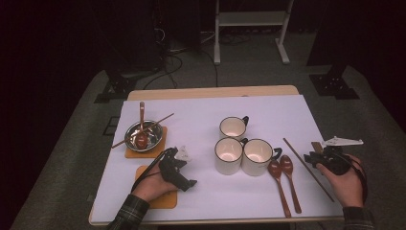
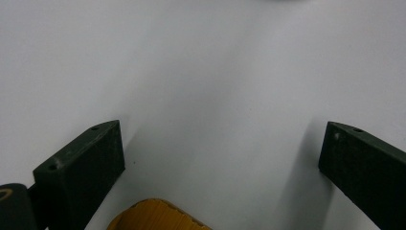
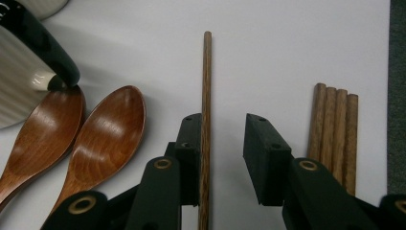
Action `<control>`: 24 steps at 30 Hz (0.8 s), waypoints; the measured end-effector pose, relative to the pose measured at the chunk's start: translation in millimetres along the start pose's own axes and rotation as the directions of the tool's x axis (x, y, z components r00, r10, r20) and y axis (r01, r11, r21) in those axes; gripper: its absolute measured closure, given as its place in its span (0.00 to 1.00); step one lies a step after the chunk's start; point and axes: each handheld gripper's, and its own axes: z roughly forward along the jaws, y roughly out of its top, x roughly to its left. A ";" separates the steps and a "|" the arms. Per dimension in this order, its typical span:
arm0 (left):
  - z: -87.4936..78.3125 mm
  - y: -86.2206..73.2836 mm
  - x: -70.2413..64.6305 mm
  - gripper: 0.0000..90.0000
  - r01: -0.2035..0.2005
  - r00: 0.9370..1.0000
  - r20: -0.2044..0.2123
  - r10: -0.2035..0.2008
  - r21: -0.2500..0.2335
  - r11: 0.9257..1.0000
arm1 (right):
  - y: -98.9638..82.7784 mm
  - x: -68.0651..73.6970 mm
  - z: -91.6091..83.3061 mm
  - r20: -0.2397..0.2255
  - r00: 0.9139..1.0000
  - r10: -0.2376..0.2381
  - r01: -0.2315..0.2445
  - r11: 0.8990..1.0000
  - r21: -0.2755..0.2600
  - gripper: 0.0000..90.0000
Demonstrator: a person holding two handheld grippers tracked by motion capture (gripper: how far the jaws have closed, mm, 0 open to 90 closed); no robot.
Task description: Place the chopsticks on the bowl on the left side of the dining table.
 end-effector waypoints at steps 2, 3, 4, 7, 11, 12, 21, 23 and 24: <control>0.1 0.1 -0.1 0.01 0.001 1.000 0.000 -0.001 0.000 1.000 | -2.8 -0.2 -3.0 0.001 1.000 0.004 -0.004 1.000 0.001 0.75; 0.1 0.1 0.0 0.01 0.001 1.000 0.000 -0.001 0.000 1.000 | -4.2 -0.4 -3.9 0.001 1.000 0.003 -0.003 1.000 0.003 0.75; 0.1 0.0 -0.1 0.01 0.001 1.000 0.000 -0.001 -0.001 1.000 | -5.2 -0.4 -4.4 0.000 1.000 0.005 -0.005 1.000 0.004 0.74; 0.1 0.1 -0.1 0.01 0.001 1.000 0.000 -0.001 0.000 1.000 | -8.9 -0.3 -6.0 -0.002 1.000 0.004 -0.004 1.000 0.012 0.75; 0.1 0.1 -0.1 0.01 0.000 1.000 -0.001 0.000 0.000 1.000 | -13.0 0.6 -7.8 -0.002 1.000 0.004 -0.004 1.000 0.019 0.75; 0.2 0.1 0.0 0.01 0.000 1.000 -0.001 0.000 0.000 1.000 | -14.0 0.7 -8.3 -0.001 1.000 0.004 -0.004 1.000 0.021 0.75; 0.2 0.2 -0.1 0.01 0.001 1.000 -0.001 -0.001 0.000 1.000 | -23.5 3.1 -10.3 -0.002 1.000 -0.002 0.003 0.999 0.050 0.75; 0.2 0.3 -0.1 0.01 0.001 1.000 -0.001 -0.001 0.001 1.000 | -25.1 3.7 -10.3 -0.004 1.000 -0.002 0.003 0.999 0.050 0.76; 0.2 0.3 -0.1 0.01 0.001 1.000 -0.001 -0.001 0.001 1.000 | -26.0 3.9 -10.5 -0.003 1.000 -0.004 0.004 0.998 0.057 0.76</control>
